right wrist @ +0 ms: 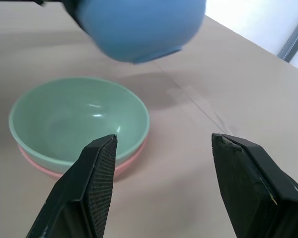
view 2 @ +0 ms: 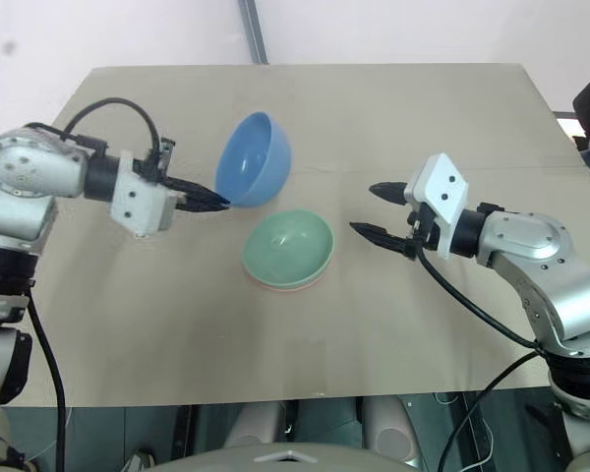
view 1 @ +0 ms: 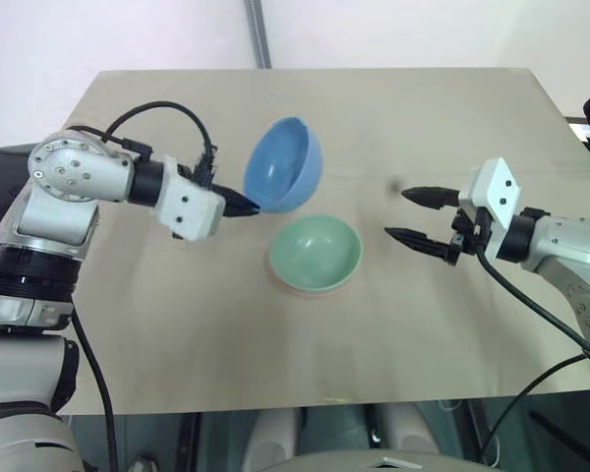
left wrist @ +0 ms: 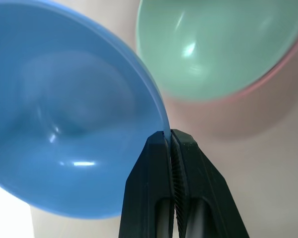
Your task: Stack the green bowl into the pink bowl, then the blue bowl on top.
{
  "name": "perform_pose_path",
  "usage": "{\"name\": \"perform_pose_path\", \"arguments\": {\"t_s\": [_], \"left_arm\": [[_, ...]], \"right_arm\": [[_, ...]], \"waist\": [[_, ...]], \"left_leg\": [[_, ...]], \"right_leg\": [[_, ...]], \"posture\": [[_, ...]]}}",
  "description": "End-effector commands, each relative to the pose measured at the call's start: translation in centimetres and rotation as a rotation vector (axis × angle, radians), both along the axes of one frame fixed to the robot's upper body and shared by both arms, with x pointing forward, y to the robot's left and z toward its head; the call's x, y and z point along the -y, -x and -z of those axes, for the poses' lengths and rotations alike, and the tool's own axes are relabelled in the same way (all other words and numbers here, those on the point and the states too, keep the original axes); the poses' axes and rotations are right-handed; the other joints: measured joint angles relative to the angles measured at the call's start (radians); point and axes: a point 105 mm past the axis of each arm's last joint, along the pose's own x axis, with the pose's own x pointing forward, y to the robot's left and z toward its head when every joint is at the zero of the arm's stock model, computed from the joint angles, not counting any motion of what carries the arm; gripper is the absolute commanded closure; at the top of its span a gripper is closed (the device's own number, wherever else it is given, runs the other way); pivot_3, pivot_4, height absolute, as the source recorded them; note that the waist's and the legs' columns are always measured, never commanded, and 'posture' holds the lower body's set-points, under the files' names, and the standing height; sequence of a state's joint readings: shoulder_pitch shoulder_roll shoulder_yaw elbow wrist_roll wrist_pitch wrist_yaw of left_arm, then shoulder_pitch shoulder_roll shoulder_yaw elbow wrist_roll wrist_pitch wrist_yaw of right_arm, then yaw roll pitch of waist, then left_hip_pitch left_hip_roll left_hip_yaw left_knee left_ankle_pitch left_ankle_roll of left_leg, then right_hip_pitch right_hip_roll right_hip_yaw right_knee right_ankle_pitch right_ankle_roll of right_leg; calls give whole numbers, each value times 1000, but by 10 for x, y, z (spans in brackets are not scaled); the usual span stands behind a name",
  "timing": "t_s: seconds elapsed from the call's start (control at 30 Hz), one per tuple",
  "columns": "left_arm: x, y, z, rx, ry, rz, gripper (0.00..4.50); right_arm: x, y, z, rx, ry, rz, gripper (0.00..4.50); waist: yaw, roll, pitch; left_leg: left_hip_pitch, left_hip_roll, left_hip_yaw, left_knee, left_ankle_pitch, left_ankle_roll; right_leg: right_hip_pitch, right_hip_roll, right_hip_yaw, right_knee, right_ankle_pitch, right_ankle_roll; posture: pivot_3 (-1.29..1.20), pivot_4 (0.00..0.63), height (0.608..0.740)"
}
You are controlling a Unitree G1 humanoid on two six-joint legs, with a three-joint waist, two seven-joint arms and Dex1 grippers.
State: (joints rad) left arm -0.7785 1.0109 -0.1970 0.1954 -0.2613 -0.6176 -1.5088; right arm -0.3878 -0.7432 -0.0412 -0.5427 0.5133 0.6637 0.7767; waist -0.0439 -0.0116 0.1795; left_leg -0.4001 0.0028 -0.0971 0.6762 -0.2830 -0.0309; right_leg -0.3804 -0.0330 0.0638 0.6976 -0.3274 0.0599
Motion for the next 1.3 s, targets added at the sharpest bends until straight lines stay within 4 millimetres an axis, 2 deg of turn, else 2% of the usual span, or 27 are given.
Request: {"name": "perform_pose_path", "arguments": {"t_s": [0.03, 0.3, 0.4, 0.57, 0.7, 0.77, 0.87, 0.93, 1.0, 1.17, 1.2, 1.23, 1.27, 1.3], "left_arm": [[6, 17, -7, 10, -39, 121, 4455], [13, 10, 11, 13, -147, 193, 4455], [16, 4, 12, 21, -164, 194, 3513], [25, 1, 6, 42, -100, 202, 1219], [24, -1, -20, -25, 72, 44, 1219], [17, -2, -29, -123, 165, -84, 1219], [9, 2, -35, -331, 346, -277, 1219], [0, 4, -35, -404, 547, -407, 1219], [-13, 12, -26, -501, 693, -528, 1219], [-30, 36, 6, -612, 784, -679, 1219], [-31, 42, 16, -644, 814, -686, 1171], [-31, 47, 24, -664, 846, -693, 1171], [-34, 54, 31, -708, 870, -700, 791], [-36, 58, 35, -719, 880, -707, 683]], "right_arm": [[8, 3, -11, 62, -1, 29, 1181], [16, 9, -8, 64, 10, 74, 1181], [16, 11, -8, 65, 8, 83, 1181], [17, 13, -5, 57, 5, 93, 1181], [16, 14, -3, 46, -3, 88, 1181], [14, 16, 0, 32, -13, 76, 1181], [10, 17, 3, 8, -32, 52, 1181], [11, 18, 7, -15, -36, 42, 1181], [14, 21, 13, -50, -32, 12, 1181], [20, 26, 18, -126, -58, -52, 1181], [21, 25, 19, -131, -62, -53, 776], [21, 26, 20, -152, -74, -62, 591], [22, 28, 23, -171, -74, -70, 199], [22, 29, 24, -176, -68, -73, 5]], "waist": [[0, 0, 0], [0, 0, 0], [-1, 0, 0], [-1, 0, 0], [-5, 0, 0], [-12, 0, 0], [-26, 0, 0], [-27, 0, 0], [-33, 0, 0], [-16, 0, 0], [-12, 0, 0], [-7, 1, 0], [-3, 1, 0], [1, 0, 0]], "left_leg": [[0, 0, 0, 0, 0, 0], [0, 0, 0, 2, 0, 1], [0, 0, -1, 3, 0, 1], [0, 0, 0, 4, 0, 1], [0, 0, -1, 4, -1, 1], [0, 0, -1, 4, -1, 1], [1, 0, -3, 4, -2, 3], [1, 1, -5, 4, -2, 3], [2, 2, -5, 4, -2, 3], [3, 4, -6, 4, -2, 3], [3, 4, -6, 4, -2, 3], [3, 3, -6, 5, -2, 4], [5, 3, -5, 5, -2, 4], [5, 3, -4, 5, -2, 4]], "right_leg": [[0, 0, 0, 0, 0, 0], [1, 1, 0, 1, 0, 0], [1, 1, 0, 1, 0, 0], [1, 1, 0, 1, 0, 0], [1, 2, 0, 1, 0, 0], [1, 2, 0, 1, 0, 0], [2, 2, 0, 2, 0, 0], [2, 2, 1, 3, 0, 0], [2, 1, 2, 3, 0, 0], [2, 1, 1, 4, 0, 0], [2, 0, 1, 4, 0, 0], [3, 0, 1, 5, 0, 0], [4, -1, 2, 5, 0, 0], [4, -1, 2, 5, 0, 0]], "posture": [[0, 150, 740], [0, 150, 740], [0, 150, 740], [0, 150, 740], [0, 150, 740], [0, 150, 740], [0, 150, 740], [0, 150, 740], [0, 150, 740], [0, 150, 740], [0, 150, 740], [0, 150, 740], [0, 150, 740], [0, 150, 740]]}}
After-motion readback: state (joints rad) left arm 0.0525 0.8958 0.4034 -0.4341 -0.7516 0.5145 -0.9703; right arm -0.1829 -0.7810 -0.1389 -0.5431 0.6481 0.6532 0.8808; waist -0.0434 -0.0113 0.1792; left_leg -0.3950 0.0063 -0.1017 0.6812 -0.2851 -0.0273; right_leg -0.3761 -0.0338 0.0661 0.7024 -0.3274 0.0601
